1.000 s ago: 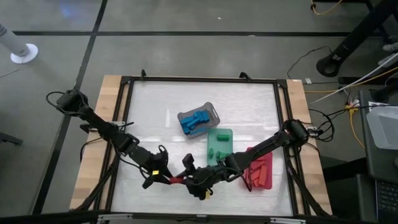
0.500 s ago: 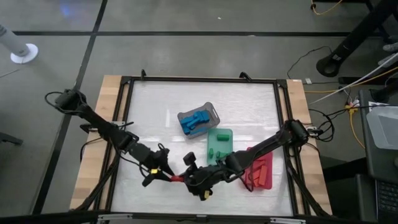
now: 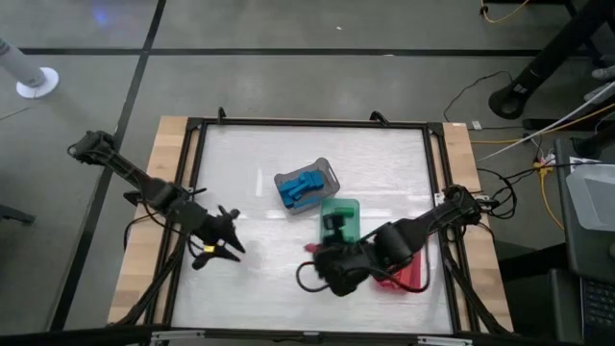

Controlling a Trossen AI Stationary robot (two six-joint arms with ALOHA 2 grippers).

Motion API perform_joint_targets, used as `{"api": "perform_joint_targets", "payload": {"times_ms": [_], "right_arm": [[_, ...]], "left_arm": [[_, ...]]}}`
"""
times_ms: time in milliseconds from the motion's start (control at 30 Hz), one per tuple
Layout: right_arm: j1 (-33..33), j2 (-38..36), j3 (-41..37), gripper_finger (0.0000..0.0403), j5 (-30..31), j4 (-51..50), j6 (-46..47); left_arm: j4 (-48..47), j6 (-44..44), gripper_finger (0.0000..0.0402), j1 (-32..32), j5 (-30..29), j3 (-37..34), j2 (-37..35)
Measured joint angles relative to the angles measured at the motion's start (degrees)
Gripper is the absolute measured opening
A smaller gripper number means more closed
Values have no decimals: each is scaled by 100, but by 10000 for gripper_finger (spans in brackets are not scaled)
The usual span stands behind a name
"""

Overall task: Sort blocks
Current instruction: Put the red block into the pink bin

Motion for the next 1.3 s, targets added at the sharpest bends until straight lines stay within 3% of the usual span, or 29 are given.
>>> {"api": "perform_joint_targets", "payload": {"times_ms": [167, 333, 467, 700, 867, 1067, 1300], "right_arm": [[241, -8, 194, 60, 438, -1827, 1600], [460, -206, -464, 60, 392, -1728, 1994], [567, -698, -1296, 61, 404, -1690, 2488], [814, -2148, -3339, 62, 352, -1577, 4482], [1253, -2953, -4720, 62, 177, -1299, 5854], [1543, -3299, -5805, 63, -235, -569, 6275], [1523, -3291, -6507, 63, -798, -58, 6376]], "left_arm": [[-321, 408, 111, -73, -1088, 0, -554], [-714, 793, 111, -105, -2113, -2, -1078], [-1127, 761, 111, -105, -2262, -2, -1486], [-1659, 245, 111, -132, -2273, -6, -1798], [-1693, 613, 111, -269, -2478, -7, -1801], [-1706, 916, 111, -310, -3536, -9, -1902], [-1710, 800, 111, -340, -3593, -9, -1915]]}}
